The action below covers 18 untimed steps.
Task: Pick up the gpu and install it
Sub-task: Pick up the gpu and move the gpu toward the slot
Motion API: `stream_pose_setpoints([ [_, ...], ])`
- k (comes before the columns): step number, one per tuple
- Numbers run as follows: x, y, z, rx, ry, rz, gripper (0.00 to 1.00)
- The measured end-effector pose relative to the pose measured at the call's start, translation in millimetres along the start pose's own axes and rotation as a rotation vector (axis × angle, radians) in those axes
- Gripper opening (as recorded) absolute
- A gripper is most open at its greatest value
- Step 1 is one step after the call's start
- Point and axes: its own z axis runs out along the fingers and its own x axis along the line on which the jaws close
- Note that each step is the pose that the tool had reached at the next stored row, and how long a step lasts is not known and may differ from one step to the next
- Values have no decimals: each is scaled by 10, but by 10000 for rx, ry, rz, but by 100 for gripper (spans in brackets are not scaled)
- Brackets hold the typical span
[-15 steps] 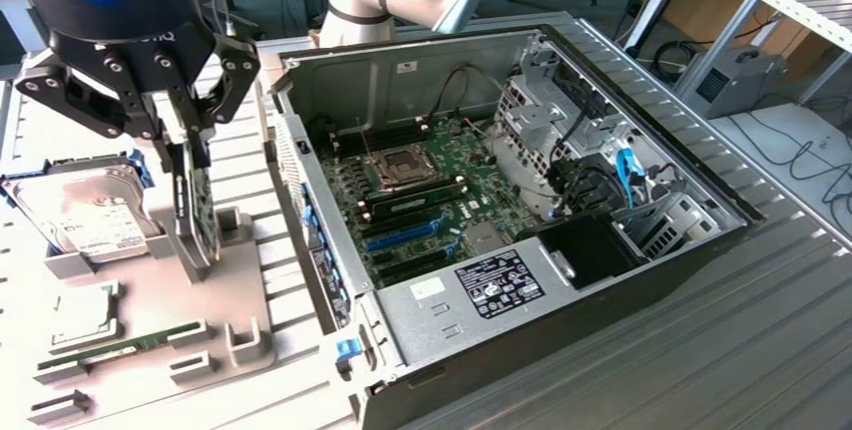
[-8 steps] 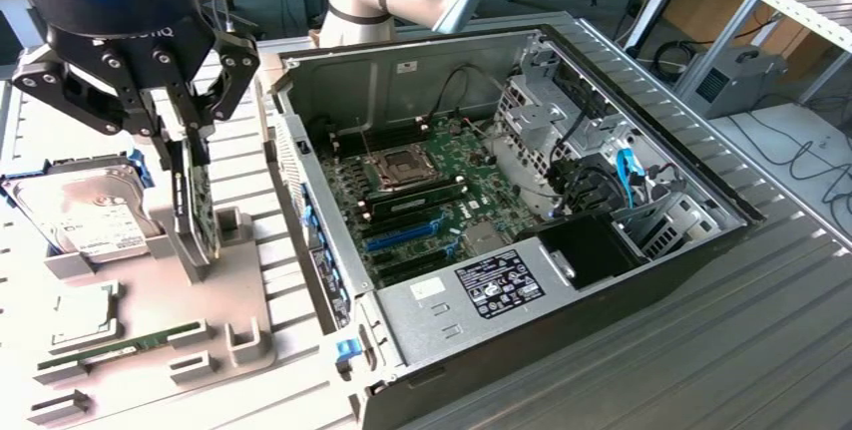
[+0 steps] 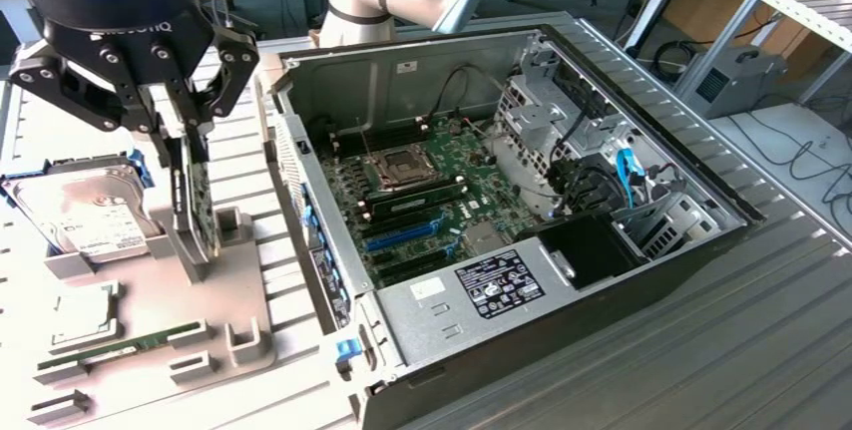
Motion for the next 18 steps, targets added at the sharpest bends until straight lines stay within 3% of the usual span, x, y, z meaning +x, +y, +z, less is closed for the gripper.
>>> stream_pose_setpoints([
  [18,-2,1,-70,0,0,0,27],
])
